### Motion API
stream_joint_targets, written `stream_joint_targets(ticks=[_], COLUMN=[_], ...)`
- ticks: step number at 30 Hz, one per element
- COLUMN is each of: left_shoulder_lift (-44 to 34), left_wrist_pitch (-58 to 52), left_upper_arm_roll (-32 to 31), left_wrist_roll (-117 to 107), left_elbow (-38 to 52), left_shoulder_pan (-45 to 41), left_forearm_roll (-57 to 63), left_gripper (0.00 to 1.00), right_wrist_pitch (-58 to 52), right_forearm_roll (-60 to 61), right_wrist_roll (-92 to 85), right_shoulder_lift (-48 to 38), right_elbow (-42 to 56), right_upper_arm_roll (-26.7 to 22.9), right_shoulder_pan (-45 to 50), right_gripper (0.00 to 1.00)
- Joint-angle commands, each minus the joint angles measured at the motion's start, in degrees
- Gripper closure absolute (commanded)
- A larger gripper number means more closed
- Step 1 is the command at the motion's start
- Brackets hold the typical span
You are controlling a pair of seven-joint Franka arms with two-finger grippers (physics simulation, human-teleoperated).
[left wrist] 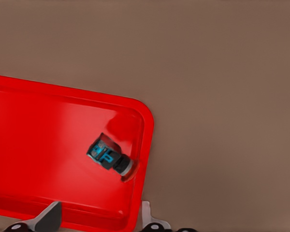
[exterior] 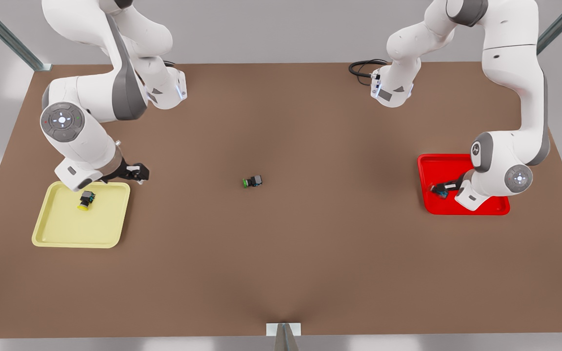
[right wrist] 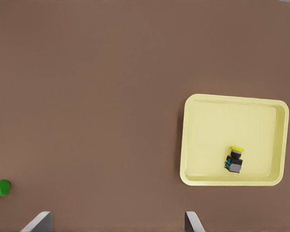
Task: Place the switches on the corresponding trays according to their colors
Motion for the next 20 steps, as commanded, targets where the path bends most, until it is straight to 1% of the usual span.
stream_joint_targets(ticks=[1,4,5,7,9,11,13,14,15,16,17,18,20], left_shoulder_lift=[-0.1,-0.4,0.0,1.3,6.1,5.8,4.0,0.3,-3.2,-6.5,-9.3,-10.9,-12.4], left_wrist_pitch=[0.0,2.7,3.1,0.5,-8.0,-11.8,-20.6,-21.9,-22.1,-22.2,-22.6,-22.8,-22.8], left_upper_arm_roll=[0.0,-0.1,-0.1,-0.2,-0.1,-0.2,0.3,4.3,4.7,6.8,11.3,12.6,12.7], left_wrist_roll=[-0.1,-0.1,-0.5,-3.9,-5.7,-6.2,-7.5,-6.3,-2.4,0.7,2.5,5.7,6.0], left_elbow=[0.1,0.5,2.7,11.1,25.6,30.1,36.1,35.4,33.2,30.8,28.3,27.0,25.2], left_shoulder_pan=[-0.1,-1.6,-3.4,-9.9,-15.4,-19.3,-21.5,-24.1,-22.1,-21.0,-21.1,-19.6,-18.6], left_forearm_roll=[0.1,0.1,0.1,0.1,0.3,3.2,2.6,1.5,-1.4,-1.9,-6.7,-7.9,-7.8], left_gripper=[0.00,0.00,0.00,0.00,0.00,0.00,0.00,0.00,0.00,0.00,0.00,0.00,0.00], right_wrist_pitch=[0.0,0.0,0.0,0.0,-0.1,-0.1,-0.1,-0.1,-0.1,-0.1,-0.1,-0.1,0.0], right_forearm_roll=[0.0,0.0,0.0,0.0,0.0,0.0,0.0,0.0,0.0,0.0,0.0,0.0,0.0], right_wrist_roll=[0.0,0.0,0.0,0.0,0.0,0.0,0.0,0.0,0.0,0.0,0.0,0.0,0.0], right_shoulder_lift=[0.0,0.0,0.0,0.0,0.0,0.0,0.0,0.0,0.0,0.0,0.0,0.0,0.0], right_elbow=[-0.1,-0.1,-0.1,0.0,-0.1,0.0,0.0,-0.1,-0.1,-0.1,-0.1,-0.1,-0.1], right_upper_arm_roll=[0.0,0.0,0.0,0.0,0.0,0.0,0.0,0.0,0.0,0.0,0.0,0.0,0.0], right_shoulder_pan=[0.0,0.0,0.0,0.0,0.0,-0.1,0.0,-0.1,0.0,0.0,0.0,0.0,0.0], right_gripper=[0.00,0.00,0.00,0.00,0.00,0.00,0.00,0.00,0.00,0.00,0.00,0.00,0.00])
